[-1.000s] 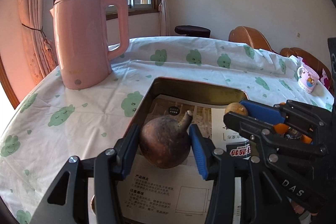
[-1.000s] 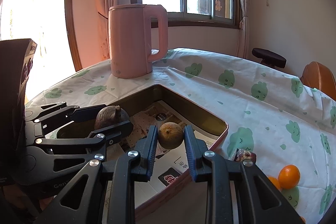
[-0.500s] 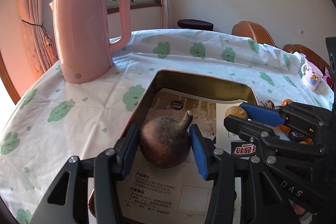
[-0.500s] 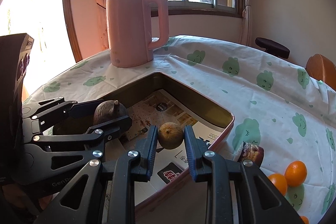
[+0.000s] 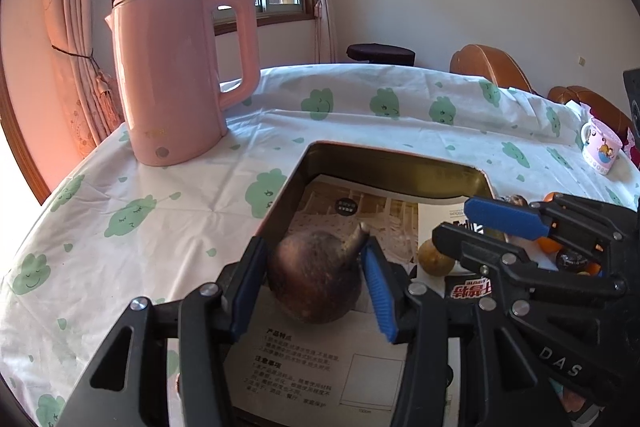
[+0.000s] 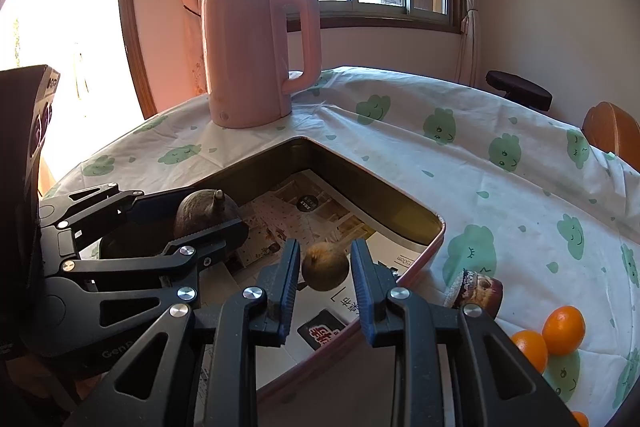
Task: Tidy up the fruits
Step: 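Lower both fruits into the tin box and open both tools, then grasp a dark brown round fruit with left tool while right grasps brown wrapped cylinder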
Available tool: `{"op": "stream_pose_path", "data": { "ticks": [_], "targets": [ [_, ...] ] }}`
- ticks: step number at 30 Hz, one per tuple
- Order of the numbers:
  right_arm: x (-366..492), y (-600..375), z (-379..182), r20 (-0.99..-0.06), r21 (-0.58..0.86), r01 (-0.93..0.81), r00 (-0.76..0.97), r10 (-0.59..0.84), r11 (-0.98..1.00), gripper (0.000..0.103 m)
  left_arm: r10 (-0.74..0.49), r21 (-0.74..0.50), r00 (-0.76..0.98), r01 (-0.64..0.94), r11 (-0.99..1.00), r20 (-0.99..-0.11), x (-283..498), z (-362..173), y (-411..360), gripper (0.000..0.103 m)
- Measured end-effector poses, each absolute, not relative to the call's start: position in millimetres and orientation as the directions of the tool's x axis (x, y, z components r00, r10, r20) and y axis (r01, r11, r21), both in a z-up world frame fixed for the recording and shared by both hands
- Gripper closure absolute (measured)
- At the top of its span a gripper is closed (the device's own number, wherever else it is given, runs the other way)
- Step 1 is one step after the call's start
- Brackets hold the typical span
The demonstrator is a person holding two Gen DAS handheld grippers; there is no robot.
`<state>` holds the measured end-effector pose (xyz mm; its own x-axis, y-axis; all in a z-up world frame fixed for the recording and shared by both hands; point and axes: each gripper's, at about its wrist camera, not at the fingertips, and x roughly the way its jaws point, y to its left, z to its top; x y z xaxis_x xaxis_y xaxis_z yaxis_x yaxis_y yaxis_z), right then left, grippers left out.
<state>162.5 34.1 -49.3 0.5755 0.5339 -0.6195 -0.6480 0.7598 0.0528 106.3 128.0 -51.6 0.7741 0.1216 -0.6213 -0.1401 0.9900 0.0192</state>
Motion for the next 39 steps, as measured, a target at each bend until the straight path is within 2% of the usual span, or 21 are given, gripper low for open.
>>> {"op": "stream_pose_path", "data": {
  "ticks": [7,11,13,15,18,25,32,34,39],
  "targets": [
    [159,23,-43,-0.573,0.08,-0.627,0.607,0.551,0.775,0.045,0.134,-0.008,0.806,-0.17,0.985,-0.576,97,-45,135,0.042],
    [158,21,-41,-0.561,0.072,-0.614,0.626,0.541,0.786,0.038,0.152,-0.02,0.819,-0.195,0.981,-0.553,91,-43,138,0.035],
    [155,18,-39,-0.546,0.066,-0.608,0.641,0.539,0.791,0.03,0.158,-0.027,0.832,-0.202,0.979,-0.532,87,-41,139,0.031],
    [152,15,-36,-0.526,0.063,-0.602,0.658,0.538,0.796,0.027,0.17,-0.029,0.844,-0.214,0.976,-0.508,82,-38,139,0.021],
    [144,7,-33,-0.515,0.041,-0.595,0.676,0.527,0.803,0.027,0.147,-0.059,0.864,-0.199,0.978,-0.482,72,-36,136,0.012],
    [112,-66,-16,-0.468,0.034,-0.528,0.742,0.48,0.849,0.027,0.082,-0.074,0.883,-0.131,0.989,-0.462,54,-31,105,0.012],
    [83,-137,-31,-0.519,0.066,-0.421,0.76,0.391,0.905,0.027,-0.007,-0.04,0.878,-0.014,0.999,-0.479,49,-33,49,0.012],
    [79,-148,-33,-0.525,0.099,-0.417,0.749,0.403,0.904,0.027,-0.022,-0.026,0.874,0.011,1.0,-0.486,49,-33,35,0.012],
    [76,-141,-40,-0.571,0.051,-0.437,0.725,0.385,0.898,0.028,-0.046,0.002,0.859,0.054,0.999,-0.51,50,-37,10,0.012]
  ]
}}
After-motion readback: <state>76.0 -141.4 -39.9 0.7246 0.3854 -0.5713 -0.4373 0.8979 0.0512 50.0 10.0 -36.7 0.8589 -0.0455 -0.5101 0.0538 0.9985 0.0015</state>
